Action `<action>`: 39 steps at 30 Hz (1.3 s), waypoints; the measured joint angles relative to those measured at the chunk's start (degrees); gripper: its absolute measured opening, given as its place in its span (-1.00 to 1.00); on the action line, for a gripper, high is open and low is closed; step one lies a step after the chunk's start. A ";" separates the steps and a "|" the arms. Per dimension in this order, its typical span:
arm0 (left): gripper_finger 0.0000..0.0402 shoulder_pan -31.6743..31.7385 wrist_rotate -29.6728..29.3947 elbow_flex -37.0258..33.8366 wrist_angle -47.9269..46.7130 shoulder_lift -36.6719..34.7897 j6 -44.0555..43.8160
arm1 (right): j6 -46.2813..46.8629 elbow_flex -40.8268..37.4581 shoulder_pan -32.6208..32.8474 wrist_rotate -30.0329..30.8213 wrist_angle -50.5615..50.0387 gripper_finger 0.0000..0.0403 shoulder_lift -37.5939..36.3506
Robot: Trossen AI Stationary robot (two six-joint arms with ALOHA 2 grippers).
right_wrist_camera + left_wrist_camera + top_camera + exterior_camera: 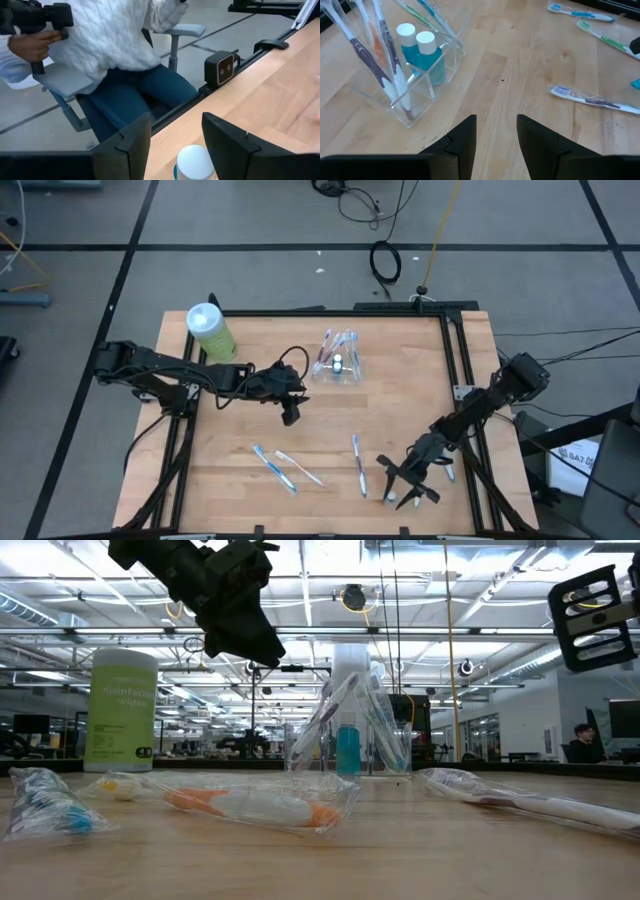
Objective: Pick & Place toothbrushing station
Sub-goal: Put the blue mouthwash into the transparent organizer
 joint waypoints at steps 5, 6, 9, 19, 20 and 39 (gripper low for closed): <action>-0.28 0.00 0.00 0.00 -0.01 0.00 1.36 | -1.02 -0.02 -0.47 0.02 0.55 -0.16 0.05; -0.28 0.00 0.00 0.00 0.00 0.00 1.43 | -0.90 -0.04 -0.55 0.01 0.63 -0.16 0.07; -0.28 0.00 0.00 0.00 -0.02 0.00 1.52 | 0.44 -0.04 -0.75 -0.02 0.90 -0.16 0.05; -0.28 0.00 -0.02 0.00 -0.02 0.00 2.34 | 0.30 -0.13 -0.75 -0.12 1.00 -0.16 -4.94; -0.28 0.00 -0.02 0.00 -0.02 0.00 2.33 | 0.27 -0.13 -0.75 -0.12 -0.46 -0.16 -4.91; -0.28 0.00 0.02 0.00 -0.02 0.00 2.29 | -3.64 -0.13 -0.33 -1.35 -7.09 -0.16 -4.62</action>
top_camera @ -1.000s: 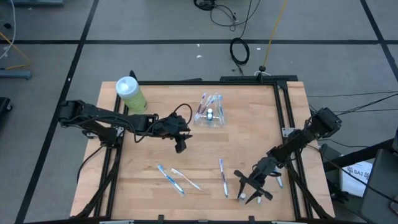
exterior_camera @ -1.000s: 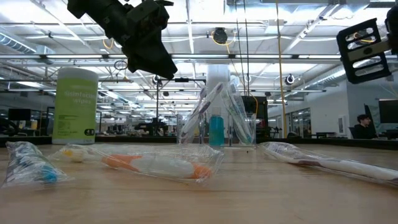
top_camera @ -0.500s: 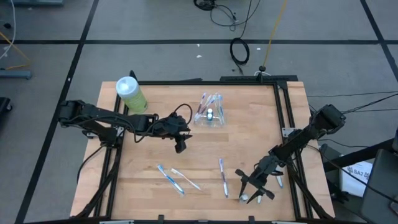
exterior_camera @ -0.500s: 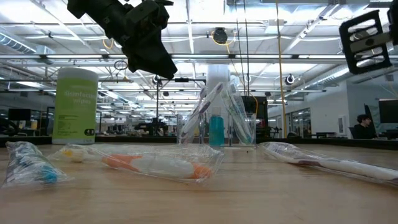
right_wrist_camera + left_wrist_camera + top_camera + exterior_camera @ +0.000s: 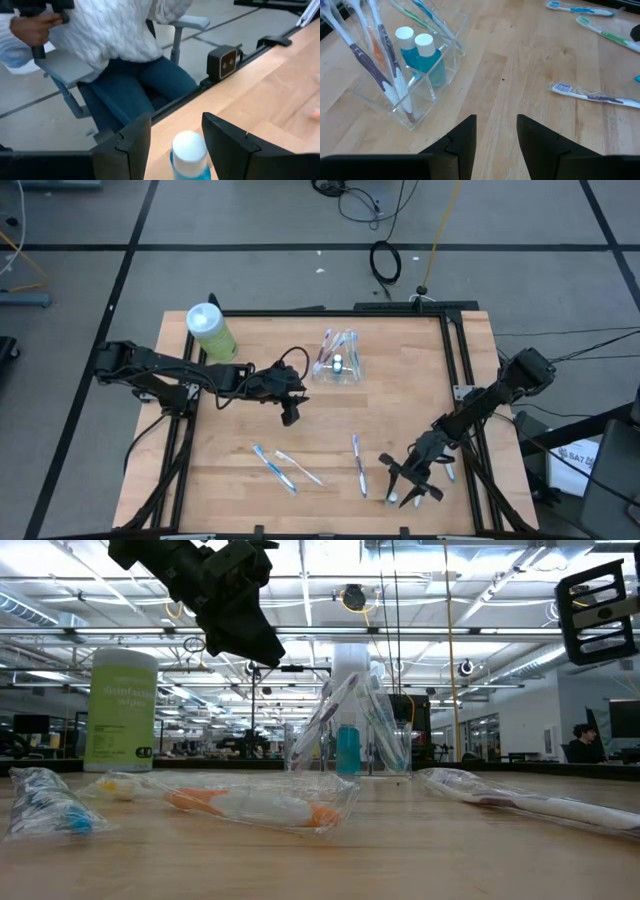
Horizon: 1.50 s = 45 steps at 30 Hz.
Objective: Pick & Place toothbrushing station
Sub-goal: Put the blue mouthwash into the transparent organizer
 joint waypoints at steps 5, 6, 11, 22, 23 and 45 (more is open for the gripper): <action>-0.28 0.00 0.01 0.00 -0.02 0.00 0.00 | -0.39 0.02 -0.15 -0.04 2.60 -0.16 2.03; -0.28 0.00 0.02 0.00 0.00 0.00 0.00 | -0.39 0.06 -0.16 -0.04 3.51 -0.16 2.83; -0.28 0.00 0.02 0.00 0.00 0.00 0.00 | 1.09 0.17 -0.31 -0.04 7.34 -0.16 6.58; -0.28 0.00 0.03 0.02 0.00 0.00 0.16 | 2.56 -0.02 -0.57 1.44 7.63 -0.17 7.41; -0.28 0.00 0.04 0.02 0.00 0.00 0.17 | 2.71 -0.02 -0.57 1.44 7.52 -0.18 7.42; -0.28 0.00 0.07 0.02 0.00 0.00 0.26 | 15.04 0.87 -6.49 6.01 6.88 -0.62 -0.75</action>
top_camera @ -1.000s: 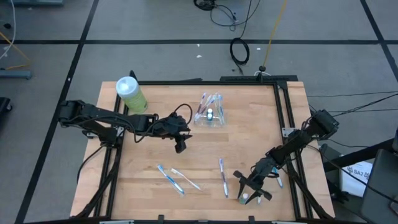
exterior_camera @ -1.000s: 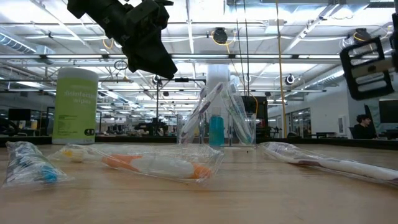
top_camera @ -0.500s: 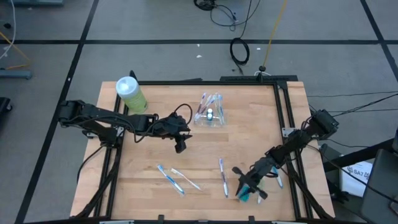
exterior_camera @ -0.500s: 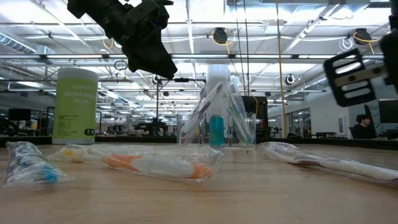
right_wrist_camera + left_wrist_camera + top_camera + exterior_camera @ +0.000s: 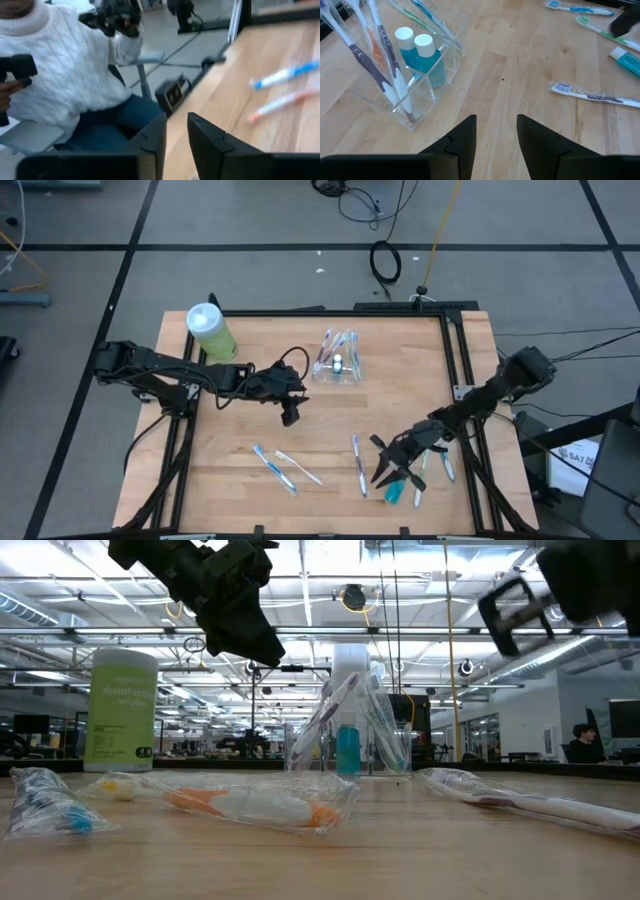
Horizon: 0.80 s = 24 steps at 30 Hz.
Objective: Pick & Place toothbrushing station
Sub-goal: Put the blue mouthwash into the transparent organizer
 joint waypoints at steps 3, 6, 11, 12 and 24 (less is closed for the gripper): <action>-0.28 -0.01 0.02 0.00 -0.03 0.00 -0.02 | -3.34 4.49 0.06 0.11 -10.13 -0.51 -4.71; -0.28 -0.02 0.02 0.00 -0.09 0.00 -0.02 | -5.10 13.57 0.60 4.43 -33.23 -0.42 -7.85; -0.28 -0.01 0.02 0.00 -0.12 0.00 -0.02 | -6.33 28.94 2.69 14.00 -72.38 -0.30 -6.84; -0.28 0.00 0.03 0.00 -0.13 0.00 -0.02 | -5.41 30.32 3.07 15.03 -75.58 -0.28 -6.40; -0.28 -0.02 0.03 0.00 -0.11 0.00 0.71 | 7.33 27.08 9.55 11.74 -79.95 -0.02 -1.96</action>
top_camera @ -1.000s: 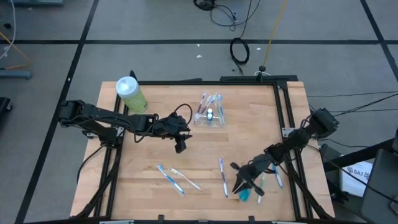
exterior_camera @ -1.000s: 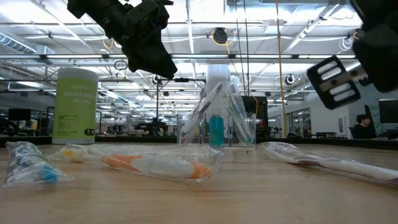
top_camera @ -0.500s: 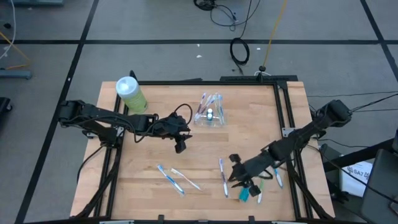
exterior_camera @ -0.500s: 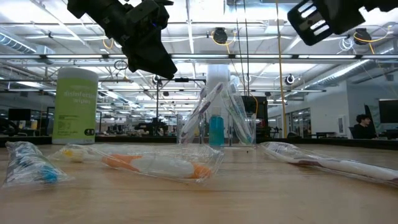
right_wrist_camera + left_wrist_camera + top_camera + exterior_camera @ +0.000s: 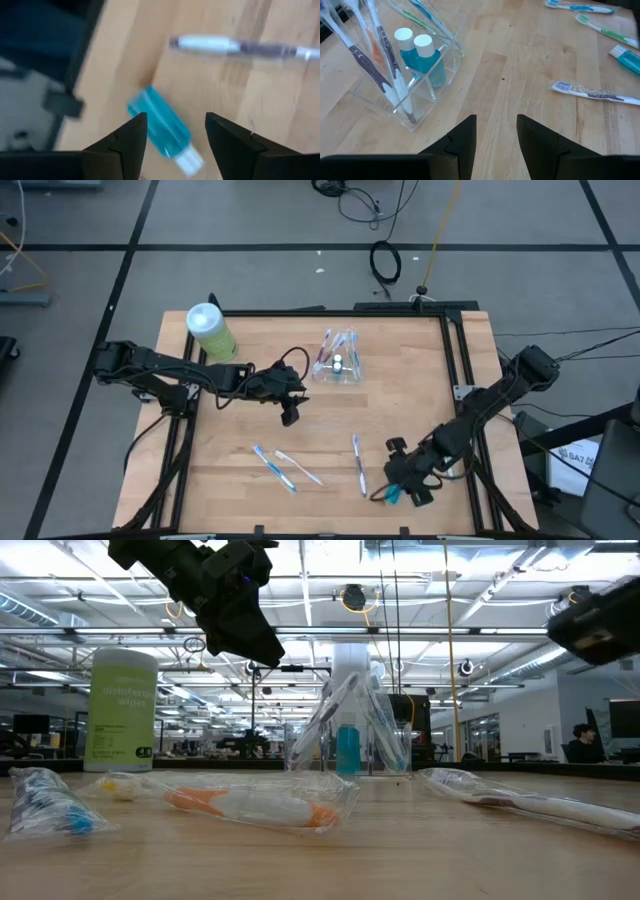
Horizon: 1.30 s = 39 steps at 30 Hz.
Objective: Pick & Place toothbrushing station
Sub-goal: Put the blue mouthwash into the transparent organizer
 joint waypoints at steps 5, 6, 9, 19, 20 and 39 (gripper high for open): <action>-0.28 0.01 -0.01 0.00 0.04 0.00 0.06 | -7.55 -2.58 3.33 1.90 0.27 0.00 -0.02; -0.28 0.02 -0.01 0.00 0.04 0.00 0.13 | -8.84 -3.27 3.68 2.30 0.66 0.00 -0.02; -0.28 0.00 -0.01 0.00 0.04 0.00 0.40 | -12.25 -5.26 3.95 3.16 3.03 0.00 0.25; -0.28 0.02 -0.01 0.00 0.04 0.00 0.84 | -14.20 -7.98 2.41 0.20 9.05 0.00 2.51; -0.28 0.00 -0.01 0.00 0.04 0.00 0.84 | -14.22 -7.98 2.33 0.00 9.39 0.00 2.67; -0.28 0.01 -0.02 0.00 -0.14 0.00 0.82 | -28.73 -7.85 2.03 0.02 11.31 -0.02 7.49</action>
